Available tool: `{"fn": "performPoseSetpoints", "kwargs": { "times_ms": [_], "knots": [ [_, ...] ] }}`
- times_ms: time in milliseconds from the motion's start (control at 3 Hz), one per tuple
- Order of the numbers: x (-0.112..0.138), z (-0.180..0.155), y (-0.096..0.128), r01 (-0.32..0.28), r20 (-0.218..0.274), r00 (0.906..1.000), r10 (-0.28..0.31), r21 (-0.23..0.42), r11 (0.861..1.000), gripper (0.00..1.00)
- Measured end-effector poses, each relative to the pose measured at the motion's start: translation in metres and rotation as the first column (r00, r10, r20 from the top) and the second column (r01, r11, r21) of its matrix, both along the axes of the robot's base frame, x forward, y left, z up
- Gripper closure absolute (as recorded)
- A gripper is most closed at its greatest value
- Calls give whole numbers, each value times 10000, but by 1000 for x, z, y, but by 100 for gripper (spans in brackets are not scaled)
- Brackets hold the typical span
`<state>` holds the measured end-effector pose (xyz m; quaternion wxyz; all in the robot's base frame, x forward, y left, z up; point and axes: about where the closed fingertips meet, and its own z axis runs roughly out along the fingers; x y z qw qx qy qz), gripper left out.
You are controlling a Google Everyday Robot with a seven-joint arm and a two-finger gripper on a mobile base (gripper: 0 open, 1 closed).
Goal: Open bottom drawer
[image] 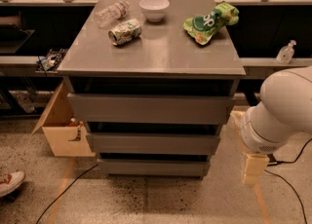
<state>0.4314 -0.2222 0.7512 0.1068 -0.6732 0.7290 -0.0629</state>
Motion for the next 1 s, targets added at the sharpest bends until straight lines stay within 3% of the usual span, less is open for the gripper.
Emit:
{"fn": "performPoseSetpoints", "kwargs": {
  "times_ms": [333, 667, 1000],
  "knots": [
    [4, -36, 7, -127, -343, 9993, 137, 319, 9994, 0],
    [16, -119, 32, -449, -770, 9958, 492, 560, 9974, 0],
    [23, -170, 54, -737, -709, 9944, 785, 680, 9950, 0]
  ]
}}
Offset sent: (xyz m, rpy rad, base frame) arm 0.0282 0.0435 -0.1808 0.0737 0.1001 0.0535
